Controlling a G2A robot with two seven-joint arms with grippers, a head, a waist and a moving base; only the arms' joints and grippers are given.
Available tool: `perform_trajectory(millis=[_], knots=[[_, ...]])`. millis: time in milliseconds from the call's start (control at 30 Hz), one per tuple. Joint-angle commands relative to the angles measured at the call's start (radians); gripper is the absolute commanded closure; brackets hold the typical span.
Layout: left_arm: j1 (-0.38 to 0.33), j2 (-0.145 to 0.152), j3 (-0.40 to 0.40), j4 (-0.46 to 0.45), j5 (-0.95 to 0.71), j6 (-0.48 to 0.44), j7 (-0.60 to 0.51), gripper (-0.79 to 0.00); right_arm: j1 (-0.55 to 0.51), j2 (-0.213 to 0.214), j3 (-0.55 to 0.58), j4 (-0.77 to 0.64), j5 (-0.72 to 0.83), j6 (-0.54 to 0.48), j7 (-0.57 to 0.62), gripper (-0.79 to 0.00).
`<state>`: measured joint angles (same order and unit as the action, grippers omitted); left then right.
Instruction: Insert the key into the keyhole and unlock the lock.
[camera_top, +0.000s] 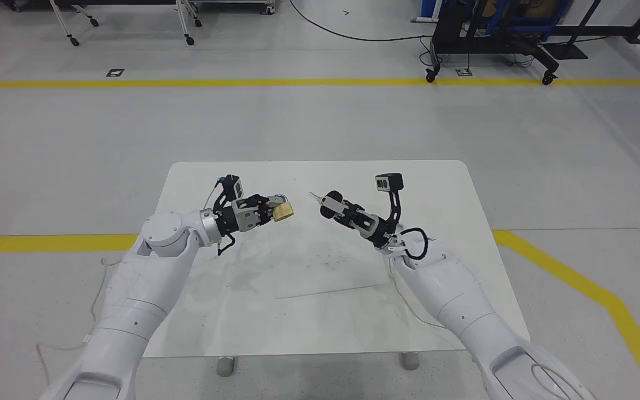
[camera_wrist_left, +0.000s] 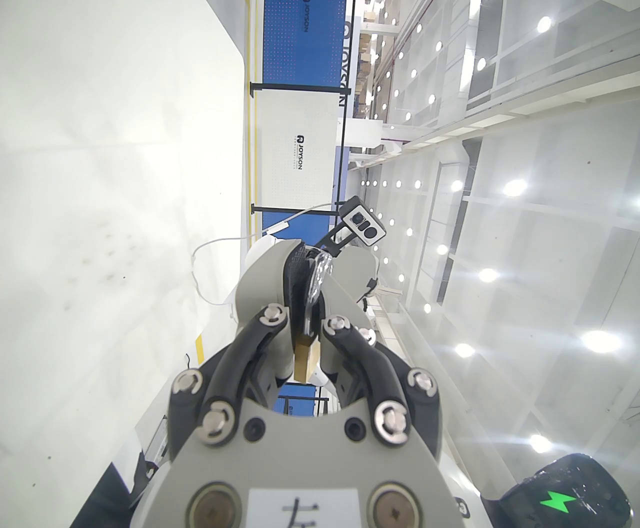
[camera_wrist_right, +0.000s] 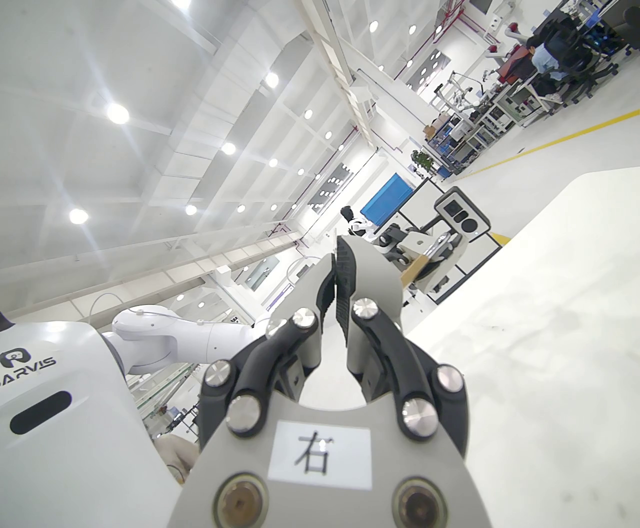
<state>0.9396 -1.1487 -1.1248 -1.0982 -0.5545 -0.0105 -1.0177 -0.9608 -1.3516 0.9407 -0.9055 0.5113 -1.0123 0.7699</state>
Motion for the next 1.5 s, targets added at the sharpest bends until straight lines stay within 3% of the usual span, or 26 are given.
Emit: perform_trajectory(millis=[0, 33, 267, 467, 600, 700, 1267, 1467], knots=[[0.018, -0.004, 0.024, -0.055, 0.12, -0.028, 0.145, 0.0, -0.007, 0.0, -0.003, -0.015, 0.0, 0.026, -0.005, 0.0], [0.022, -0.012, 0.023, -0.062, 0.042, 0.009, 0.155, 0.0, -0.014, 0.0, -0.003, -0.036, 0.011, 0.053, -0.006, 0.0], [-0.078, -0.06, 0.104, 0.003, -0.042, 0.185, 0.33, 0.0, -0.079, 0.02, 0.057, -0.126, 0.094, 0.299, -0.052, 0.0], [-0.16, -0.101, 0.184, 0.07, -0.057, 0.23, 0.372, 0.0, -0.174, 0.064, 0.158, -0.281, 0.071, 0.648, -0.085, 0.0], [-0.2, -0.13, 0.226, 0.119, -0.094, 0.238, 0.356, 0.0, -0.239, 0.084, 0.216, -0.405, 0.047, 0.79, -0.12, 0.0], [-0.2, -0.13, 0.226, 0.119, -0.094, 0.238, 0.356, 0.0, -0.266, 0.091, 0.239, -0.458, 0.049, 0.832, -0.132, 0.0], [-0.188, -0.133, 0.217, 0.093, -0.13, 0.25, 0.356, 0.0, -0.269, 0.091, 0.241, -0.463, 0.048, 0.835, -0.139, 0.0], [-0.18, -0.142, 0.22, 0.096, -0.145, 0.295, 0.385, 0.0, -0.306, 0.101, 0.263, -0.55, 0.015, 1.014, -0.206, 0.0]])
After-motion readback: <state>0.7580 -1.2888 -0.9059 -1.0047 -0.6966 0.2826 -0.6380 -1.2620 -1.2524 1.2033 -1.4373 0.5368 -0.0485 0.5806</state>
